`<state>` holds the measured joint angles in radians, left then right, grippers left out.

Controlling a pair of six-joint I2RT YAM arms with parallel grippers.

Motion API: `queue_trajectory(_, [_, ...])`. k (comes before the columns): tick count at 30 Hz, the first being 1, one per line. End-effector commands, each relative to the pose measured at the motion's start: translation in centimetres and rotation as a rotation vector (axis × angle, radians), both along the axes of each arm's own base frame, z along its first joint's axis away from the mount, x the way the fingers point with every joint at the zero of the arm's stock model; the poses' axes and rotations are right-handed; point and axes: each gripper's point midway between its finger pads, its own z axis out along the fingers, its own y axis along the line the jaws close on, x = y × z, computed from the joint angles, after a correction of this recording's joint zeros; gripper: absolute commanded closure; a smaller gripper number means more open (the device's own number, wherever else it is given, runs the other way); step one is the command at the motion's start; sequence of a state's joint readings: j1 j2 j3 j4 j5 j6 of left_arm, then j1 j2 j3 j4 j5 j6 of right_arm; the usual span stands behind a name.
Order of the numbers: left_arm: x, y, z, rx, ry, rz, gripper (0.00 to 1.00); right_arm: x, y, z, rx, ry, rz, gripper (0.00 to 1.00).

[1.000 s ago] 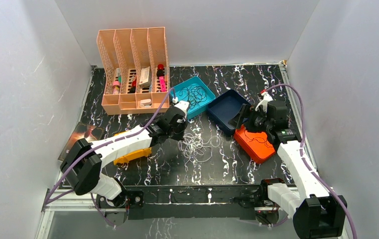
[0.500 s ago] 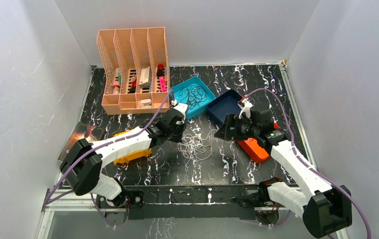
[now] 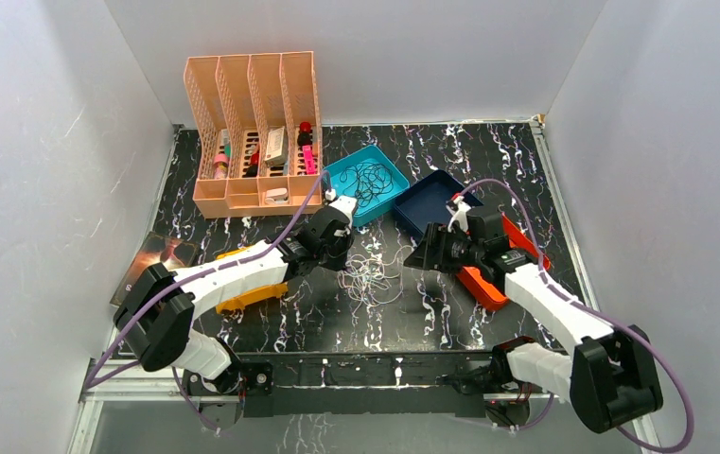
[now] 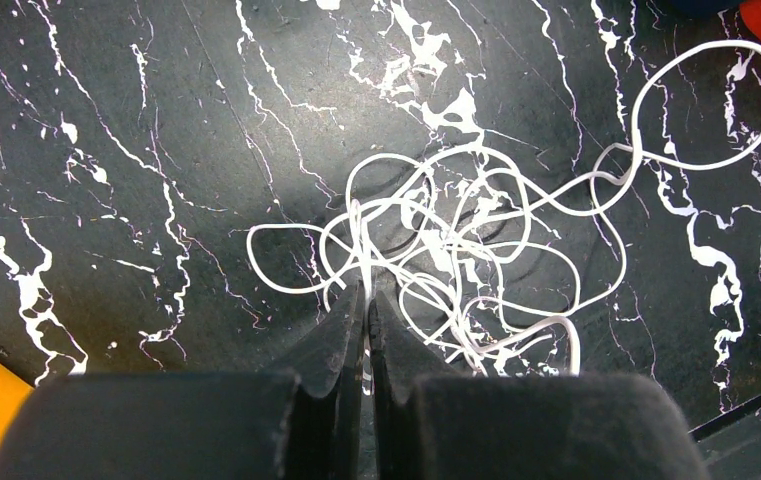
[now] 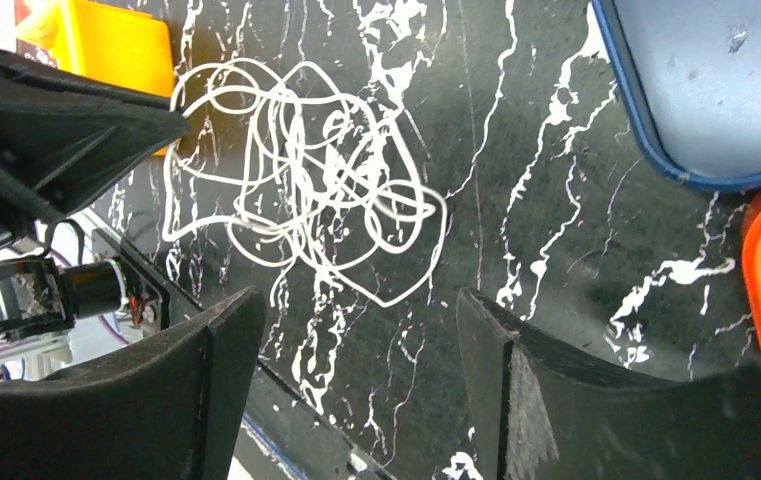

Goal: Untangle the cables

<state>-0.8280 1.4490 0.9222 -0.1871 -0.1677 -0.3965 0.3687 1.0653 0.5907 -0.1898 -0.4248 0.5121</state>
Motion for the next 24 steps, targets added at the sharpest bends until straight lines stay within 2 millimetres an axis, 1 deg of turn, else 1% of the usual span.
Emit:
queue_trajectory(1, [-0.2,0.2,0.8,-0.025,-0.01,-0.003,1.0,2.8,0.9,0.5,0.052,-0.081,-0.046,0.24])
queue_trajectory(3, [-0.3,0.2,0.8,-0.026,-0.01,-0.002,1.0,3.9,1.0,0.1,0.057,-0.098,-0.08,0.26])
queue_trajectory(7, [-0.3,0.3,1.0,-0.03,-0.014,0.003,1.0,4.9,1.4,-0.7,0.064,-0.098,-0.088,0.3])
queue_trajectory(11, [-0.3,0.3,1.1,-0.032,-0.017,0.003,1.0,5.3,1.8,-1.3,0.075,-0.108,-0.076,0.41])
queue_trajectory(15, [-0.2,0.3,1.0,-0.033,-0.018,0.006,1.0,5.2,2.0,-1.7,0.076,-0.108,-0.054,0.54])
queue_trajectory(18, [-0.2,0.2,1.0,-0.036,-0.017,0.005,1.0,5.1,1.9,-1.7,0.071,-0.117,-0.049,0.67])
queue_trajectory(20, [-0.2,0.2,0.9,-0.033,-0.015,0.005,1.0,5.1,1.8,-1.4,0.062,-0.13,-0.039,0.78])
queue_trajectory(22, [-0.2,0.4,0.9,-0.03,-0.016,0.01,1.0,5.1,1.7,-0.8,0.042,-0.152,-0.024,0.86])
queue_trajectory(24, [-0.3,0.6,0.8,-0.024,-0.017,0.017,1.0,5.3,1.3,0.2,0.017,-0.188,-0.019,0.93])
